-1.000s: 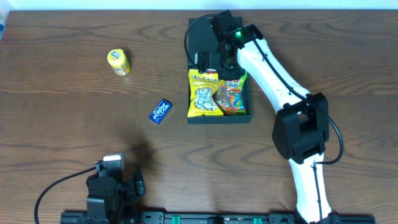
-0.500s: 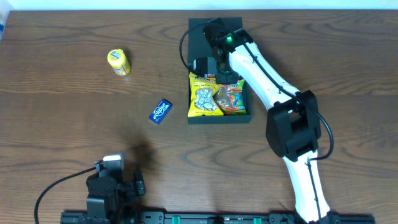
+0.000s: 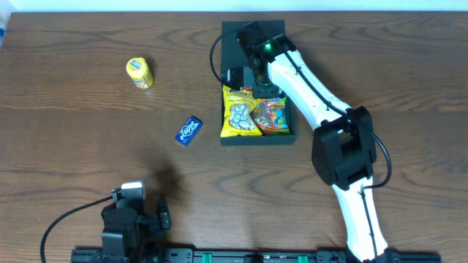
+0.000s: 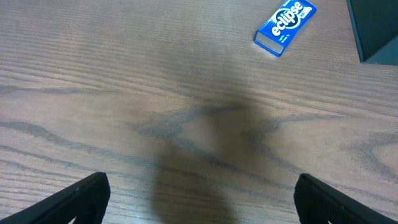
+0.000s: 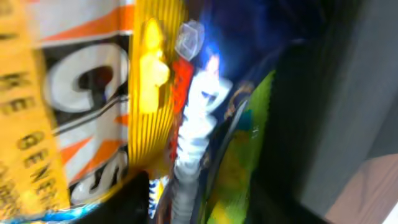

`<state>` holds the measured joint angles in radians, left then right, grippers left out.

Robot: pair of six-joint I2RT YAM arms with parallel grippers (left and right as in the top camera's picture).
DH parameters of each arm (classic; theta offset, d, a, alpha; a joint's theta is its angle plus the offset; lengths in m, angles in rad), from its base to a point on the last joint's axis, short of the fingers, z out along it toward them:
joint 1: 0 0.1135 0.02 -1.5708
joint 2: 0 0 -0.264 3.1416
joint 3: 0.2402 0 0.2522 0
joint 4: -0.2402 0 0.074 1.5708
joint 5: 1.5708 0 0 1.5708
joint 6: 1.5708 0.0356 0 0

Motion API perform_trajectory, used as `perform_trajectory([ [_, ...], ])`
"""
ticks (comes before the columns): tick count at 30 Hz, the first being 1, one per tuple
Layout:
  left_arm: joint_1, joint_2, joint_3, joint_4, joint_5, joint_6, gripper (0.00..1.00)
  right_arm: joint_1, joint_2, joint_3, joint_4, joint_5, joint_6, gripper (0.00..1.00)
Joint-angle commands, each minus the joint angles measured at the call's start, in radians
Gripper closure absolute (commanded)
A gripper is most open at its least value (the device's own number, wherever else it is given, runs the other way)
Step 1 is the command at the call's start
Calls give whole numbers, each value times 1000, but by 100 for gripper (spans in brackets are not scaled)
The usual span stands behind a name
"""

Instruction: Pack container

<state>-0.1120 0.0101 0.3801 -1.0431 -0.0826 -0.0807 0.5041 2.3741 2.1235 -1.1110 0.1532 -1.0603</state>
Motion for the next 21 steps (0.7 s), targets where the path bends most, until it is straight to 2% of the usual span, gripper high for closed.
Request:
perform_trajectory([
  [1,7,-6,-28,-45,-2,-20,5,13,11,16,4,13,-1,30],
  [3,7,-6,-28,-45,-2,-20,4,13,10,20,4,42,10,18],
  [6,7,-6,-28,-45,-2,-20,5,13,2,37,2,77,28,11],
  [16,7,-6,-28,-45,-2,-20,5,16,-143,43,-49,104,35,7],
  [19,7,-6,-28,-45,-2,-20,4,21,-203,43,-71,121,73,1],
  [21,7,-6,-28,-45,-2,-20,5,22,-243,43,-76,136,117,1],
])
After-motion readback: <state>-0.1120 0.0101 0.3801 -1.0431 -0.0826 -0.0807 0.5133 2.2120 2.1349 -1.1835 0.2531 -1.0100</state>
